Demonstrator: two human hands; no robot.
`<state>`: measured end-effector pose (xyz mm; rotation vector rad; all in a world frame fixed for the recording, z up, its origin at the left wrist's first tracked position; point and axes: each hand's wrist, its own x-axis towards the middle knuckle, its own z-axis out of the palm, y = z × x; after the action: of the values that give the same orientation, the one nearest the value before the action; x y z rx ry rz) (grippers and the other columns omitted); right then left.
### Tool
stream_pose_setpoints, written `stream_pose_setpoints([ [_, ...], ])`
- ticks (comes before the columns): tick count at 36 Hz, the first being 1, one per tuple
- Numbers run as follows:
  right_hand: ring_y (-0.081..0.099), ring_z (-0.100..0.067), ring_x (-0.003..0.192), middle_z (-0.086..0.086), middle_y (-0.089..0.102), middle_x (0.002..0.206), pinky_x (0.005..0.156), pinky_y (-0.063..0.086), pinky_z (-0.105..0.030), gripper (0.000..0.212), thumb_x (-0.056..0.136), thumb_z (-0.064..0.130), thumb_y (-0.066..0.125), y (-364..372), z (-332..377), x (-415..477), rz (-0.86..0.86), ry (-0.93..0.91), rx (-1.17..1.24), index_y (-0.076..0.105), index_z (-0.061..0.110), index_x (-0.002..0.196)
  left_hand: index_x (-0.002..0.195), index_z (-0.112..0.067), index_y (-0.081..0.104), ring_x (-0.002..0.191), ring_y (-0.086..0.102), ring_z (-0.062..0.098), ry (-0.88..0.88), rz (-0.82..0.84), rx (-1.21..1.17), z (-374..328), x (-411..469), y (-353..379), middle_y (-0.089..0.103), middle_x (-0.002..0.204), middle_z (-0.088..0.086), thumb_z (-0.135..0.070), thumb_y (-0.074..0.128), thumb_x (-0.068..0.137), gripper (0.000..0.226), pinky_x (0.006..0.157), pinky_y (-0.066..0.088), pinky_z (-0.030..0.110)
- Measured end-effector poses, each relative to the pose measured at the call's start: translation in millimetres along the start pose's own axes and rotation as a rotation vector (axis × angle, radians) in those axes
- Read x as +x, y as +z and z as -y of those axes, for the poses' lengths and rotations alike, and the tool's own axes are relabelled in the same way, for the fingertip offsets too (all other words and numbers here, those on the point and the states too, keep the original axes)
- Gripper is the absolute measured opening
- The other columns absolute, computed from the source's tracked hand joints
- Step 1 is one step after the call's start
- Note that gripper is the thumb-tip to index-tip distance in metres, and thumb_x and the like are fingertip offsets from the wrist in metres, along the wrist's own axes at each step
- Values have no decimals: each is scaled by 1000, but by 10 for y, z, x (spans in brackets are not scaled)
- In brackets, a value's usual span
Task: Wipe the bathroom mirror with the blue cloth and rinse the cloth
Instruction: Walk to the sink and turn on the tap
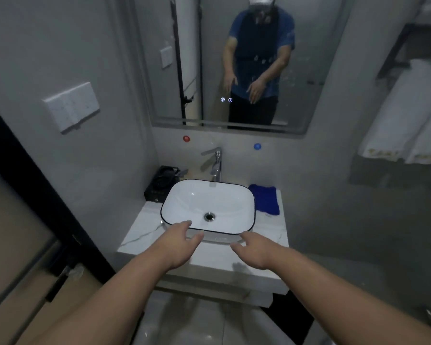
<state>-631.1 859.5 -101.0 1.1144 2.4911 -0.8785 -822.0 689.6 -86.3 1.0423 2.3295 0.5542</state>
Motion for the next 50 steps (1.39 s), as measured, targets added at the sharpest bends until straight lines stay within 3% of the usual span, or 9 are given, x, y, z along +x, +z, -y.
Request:
stream_pose_setpoints([
  [7, 39, -25, 154, -7, 33, 173, 123, 34, -37, 78, 106, 61, 39, -310, -79, 596, -16, 35, 49, 29, 12, 167, 167, -26, 31, 154, 40, 18, 28, 53, 17, 74, 639, -103, 33, 172, -3, -64, 49, 104, 76, 127, 31, 36],
  [14, 35, -25, 157, -5, 28, 175, 127, 30, -37, 80, 106, 62, 40, -529, -492, 1359, 36, 118, 100, 24, 14, 169, 167, -19, 31, 155, 39, 18, -94, 94, 57, 267, 1322, -156, 35, 172, 2, -57, 53, 106, 76, 125, 29, 31],
  [30, 29, -30, 159, -9, 18, 177, 127, 29, -41, 74, 111, 56, 37, -1065, -245, 3021, 168, -12, 46, 17, 17, 170, 167, -28, 30, 155, 37, 15, -182, 149, 74, -19, 2612, -169, 34, 171, -2, -58, 52, 105, 72, 124, 29, 29],
  [43, 31, -27, 158, -7, 24, 176, 127, 26, -38, 74, 110, 58, 37, -913, -460, 3273, 149, 199, 84, 21, 19, 170, 166, -25, 32, 153, 40, 19, 49, 267, 118, -162, 3799, -41, 36, 169, 1, -50, 55, 106, 69, 124, 33, 34],
  [50, 34, -27, 157, -10, 30, 173, 125, 31, -35, 72, 109, 53, 40, -885, -471, 3227, 103, 388, 138, 25, 15, 169, 153, -22, 48, 137, 52, 23, 236, 225, 268, -258, 4325, -54, 49, 155, -1, -43, 55, 102, 55, 112, 46, 39],
])
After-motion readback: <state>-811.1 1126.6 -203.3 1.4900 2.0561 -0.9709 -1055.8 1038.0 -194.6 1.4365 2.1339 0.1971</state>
